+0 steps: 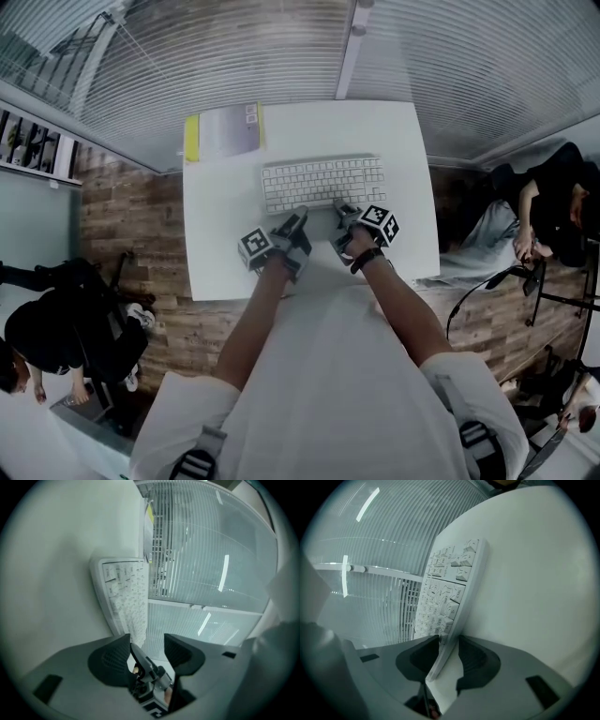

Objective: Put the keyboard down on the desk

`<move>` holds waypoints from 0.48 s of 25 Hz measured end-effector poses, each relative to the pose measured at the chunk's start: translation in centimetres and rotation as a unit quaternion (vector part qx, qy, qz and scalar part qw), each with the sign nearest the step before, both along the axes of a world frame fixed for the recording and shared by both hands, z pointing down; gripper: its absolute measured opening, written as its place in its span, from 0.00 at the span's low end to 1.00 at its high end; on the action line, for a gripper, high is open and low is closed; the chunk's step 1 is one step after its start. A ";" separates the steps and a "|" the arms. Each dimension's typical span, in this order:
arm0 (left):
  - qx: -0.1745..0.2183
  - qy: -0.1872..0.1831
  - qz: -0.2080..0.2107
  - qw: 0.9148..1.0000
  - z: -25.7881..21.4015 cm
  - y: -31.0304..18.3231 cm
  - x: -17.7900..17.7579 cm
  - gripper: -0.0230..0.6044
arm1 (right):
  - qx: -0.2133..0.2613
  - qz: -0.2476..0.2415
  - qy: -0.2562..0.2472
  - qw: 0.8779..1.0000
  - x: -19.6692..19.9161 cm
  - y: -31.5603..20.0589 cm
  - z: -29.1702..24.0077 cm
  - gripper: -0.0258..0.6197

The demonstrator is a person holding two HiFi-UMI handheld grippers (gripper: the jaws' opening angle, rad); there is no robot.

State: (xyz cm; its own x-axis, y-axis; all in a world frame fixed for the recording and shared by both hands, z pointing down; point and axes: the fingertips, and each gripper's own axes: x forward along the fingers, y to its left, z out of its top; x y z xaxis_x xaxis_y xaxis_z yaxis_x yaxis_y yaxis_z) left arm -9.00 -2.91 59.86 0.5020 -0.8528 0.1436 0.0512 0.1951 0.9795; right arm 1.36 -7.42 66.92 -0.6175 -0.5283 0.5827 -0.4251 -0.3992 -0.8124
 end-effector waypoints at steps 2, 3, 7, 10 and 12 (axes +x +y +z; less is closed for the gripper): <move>0.014 -0.037 0.023 0.999 -0.5 -0.3 0.0 0.37 | 0.015 -0.032 0.009 0.999 -0.1 0.1 -0.2 0.24; 0.020 -0.061 0.032 0.997 -0.9 -0.4 -0.1 0.38 | 0.026 -0.053 0.022 0.998 -0.1 0.1 -0.4 0.24; 0.055 -0.192 0.058 0.978 -2.9 -1.8 -1.2 0.38 | 0.100 -0.160 0.129 0.973 0.7 -0.1 -1.6 0.25; 0.088 -0.268 0.078 0.956 -4.9 -3.2 -1.9 0.38 | 0.159 -0.189 0.200 0.948 1.9 -0.8 -3.4 0.26; 0.109 -0.312 0.088 0.940 -6.3 -4.0 -2.4 0.38 | 0.202 -0.194 0.234 0.931 2.4 -1.5 -5.2 0.26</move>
State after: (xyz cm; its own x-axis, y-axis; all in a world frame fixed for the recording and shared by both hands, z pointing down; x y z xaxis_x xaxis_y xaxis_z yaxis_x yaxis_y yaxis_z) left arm -11.42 -6.95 53.53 0.5141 -0.8078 0.2884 -0.5611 -0.0624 0.8254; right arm 3.71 -8.89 61.69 -0.5363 -0.5527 0.6379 -0.8185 0.1561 -0.5529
